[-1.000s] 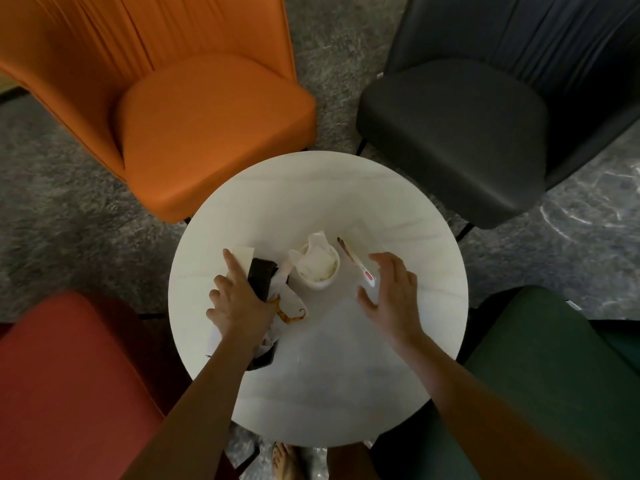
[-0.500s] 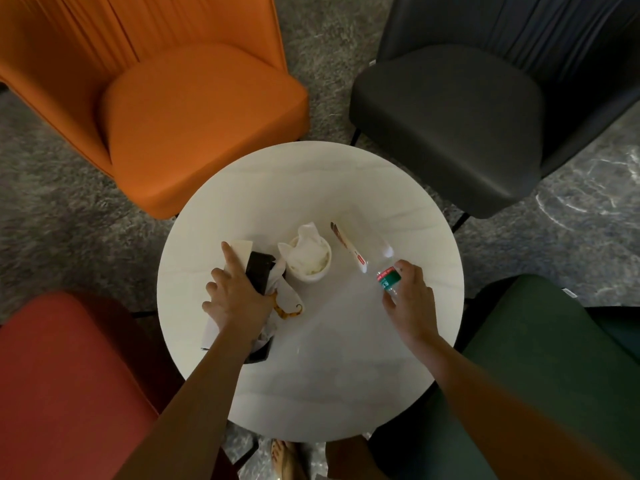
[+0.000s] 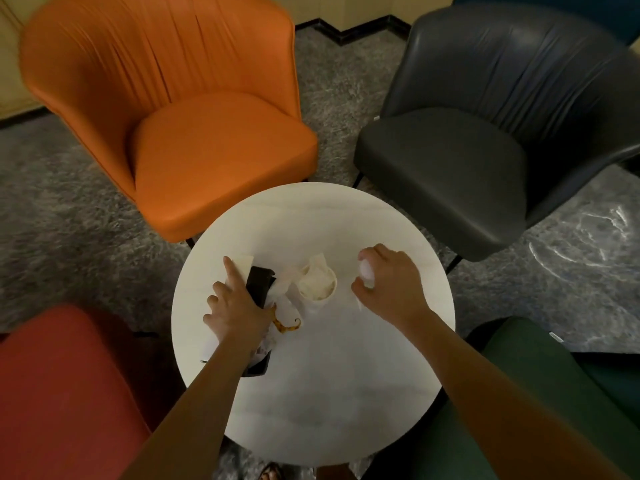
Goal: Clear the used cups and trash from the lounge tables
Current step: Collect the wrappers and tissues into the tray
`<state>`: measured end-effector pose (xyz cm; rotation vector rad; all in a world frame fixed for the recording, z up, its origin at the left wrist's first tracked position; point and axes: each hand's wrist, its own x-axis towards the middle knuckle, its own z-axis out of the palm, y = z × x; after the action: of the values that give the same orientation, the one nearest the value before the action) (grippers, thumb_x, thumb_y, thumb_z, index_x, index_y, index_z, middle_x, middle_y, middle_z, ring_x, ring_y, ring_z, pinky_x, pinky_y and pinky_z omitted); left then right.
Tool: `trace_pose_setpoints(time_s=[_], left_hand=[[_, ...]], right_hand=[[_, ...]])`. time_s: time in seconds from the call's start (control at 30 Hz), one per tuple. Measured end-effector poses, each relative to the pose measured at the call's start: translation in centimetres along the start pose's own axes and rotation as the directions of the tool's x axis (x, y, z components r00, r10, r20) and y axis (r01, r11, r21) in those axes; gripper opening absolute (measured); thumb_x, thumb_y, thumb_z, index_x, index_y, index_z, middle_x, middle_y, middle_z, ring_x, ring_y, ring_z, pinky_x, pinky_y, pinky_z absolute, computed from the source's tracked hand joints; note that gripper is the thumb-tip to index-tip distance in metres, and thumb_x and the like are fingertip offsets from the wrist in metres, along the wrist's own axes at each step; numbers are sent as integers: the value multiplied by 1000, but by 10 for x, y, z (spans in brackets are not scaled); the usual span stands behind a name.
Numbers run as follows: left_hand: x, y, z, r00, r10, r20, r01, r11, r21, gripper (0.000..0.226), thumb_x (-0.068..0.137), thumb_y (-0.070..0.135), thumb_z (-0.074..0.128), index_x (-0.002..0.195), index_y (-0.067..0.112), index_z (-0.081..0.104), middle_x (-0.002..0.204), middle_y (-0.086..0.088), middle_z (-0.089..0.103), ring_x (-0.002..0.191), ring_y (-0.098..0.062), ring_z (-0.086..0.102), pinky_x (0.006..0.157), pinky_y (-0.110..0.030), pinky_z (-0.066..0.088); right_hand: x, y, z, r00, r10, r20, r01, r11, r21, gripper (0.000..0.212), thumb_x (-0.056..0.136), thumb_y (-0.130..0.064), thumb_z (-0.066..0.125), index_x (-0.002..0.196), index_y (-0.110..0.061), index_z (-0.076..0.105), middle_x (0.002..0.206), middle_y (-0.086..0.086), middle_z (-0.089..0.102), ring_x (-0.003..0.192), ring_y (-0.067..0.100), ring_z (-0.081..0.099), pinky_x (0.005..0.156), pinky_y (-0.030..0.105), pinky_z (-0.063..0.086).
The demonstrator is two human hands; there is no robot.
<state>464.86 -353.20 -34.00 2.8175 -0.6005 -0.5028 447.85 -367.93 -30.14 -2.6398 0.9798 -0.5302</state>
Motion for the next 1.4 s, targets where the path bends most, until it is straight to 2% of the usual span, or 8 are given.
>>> trace_pose_setpoints(time_s=[0.23, 0.43, 0.6, 0.7, 0.83, 1.07, 1.27, 1.4], left_hand=[[0, -3, -2, 1000, -17, 23, 17, 1000, -10, 112, 72, 52, 68, 145, 21, -12, 127, -15, 40, 116, -34, 42, 89, -50, 40], [0, -4, 2, 999, -22, 35, 22, 1000, -8, 111, 72, 53, 68, 144, 22, -11, 126, -15, 41, 115, -33, 43, 89, -49, 41], [0, -3, 3, 998, -27, 62, 28, 1000, -14, 112, 72, 50, 69, 145, 22, -12, 126, -14, 40, 117, -34, 42, 91, -49, 40], [0, -4, 2, 997, -30, 70, 31, 999, -16, 112, 72, 50, 69, 145, 22, -11, 126, -15, 40, 117, -34, 42, 91, -49, 40], [-1, -5, 3, 997, -26, 75, 28, 999, -17, 111, 73, 48, 70, 145, 21, -10, 126, -15, 40, 116, -34, 42, 91, -49, 40], [-1, -4, 6, 997, -25, 68, 27, 999, -26, 111, 72, 51, 68, 145, 21, -11, 124, -15, 40, 115, -34, 43, 88, -48, 41], [0, 0, 3, 997, -17, 70, 19, 999, -37, 112, 71, 50, 70, 145, 22, -9, 125, -16, 40, 116, -34, 42, 90, -50, 40], [3, 7, -11, 998, 3, 58, -1, 1000, -26, 112, 72, 49, 70, 145, 21, -11, 126, -16, 40, 117, -35, 42, 91, -50, 40]], right_hand=[[4, -19, 18, 945, -110, 307, 127, 991, -37, 33, 72, -31, 65, 100, -15, 58, 84, 2, 64, 70, 20, 59, 68, 32, 51], [0, -18, 35, 921, -120, 371, 175, 978, -118, 30, 75, -32, 57, 99, -14, 56, 81, 3, 62, 73, 20, 53, 69, 30, 44], [-9, -13, 40, 910, -72, 408, 87, 996, -20, 37, 79, -25, 59, 113, -14, 51, 101, 4, 58, 73, 23, 58, 63, 25, 42], [-14, -13, 41, 889, -116, 443, 114, 993, 33, 43, 75, -18, 61, 117, -13, 50, 114, 5, 52, 68, 26, 57, 59, 26, 42], [-18, -12, 44, 879, -152, 451, 161, 987, 19, 39, 75, -17, 61, 113, -11, 53, 112, 5, 57, 69, 26, 59, 58, 25, 37], [-19, -15, 56, 889, -166, 427, 184, 983, 1, 29, 81, -13, 57, 109, -6, 59, 110, 11, 61, 73, 29, 61, 64, 34, 49], [-19, -18, 51, 919, -190, 345, 186, 982, 43, 22, 65, -4, 74, 84, -2, 64, 79, 13, 66, 51, 27, 58, 49, 26, 42], [-11, -15, 40, 929, -186, 319, 180, 982, 48, 24, 72, -9, 70, 93, -3, 63, 89, 13, 65, 61, 29, 59, 55, 30, 42]])
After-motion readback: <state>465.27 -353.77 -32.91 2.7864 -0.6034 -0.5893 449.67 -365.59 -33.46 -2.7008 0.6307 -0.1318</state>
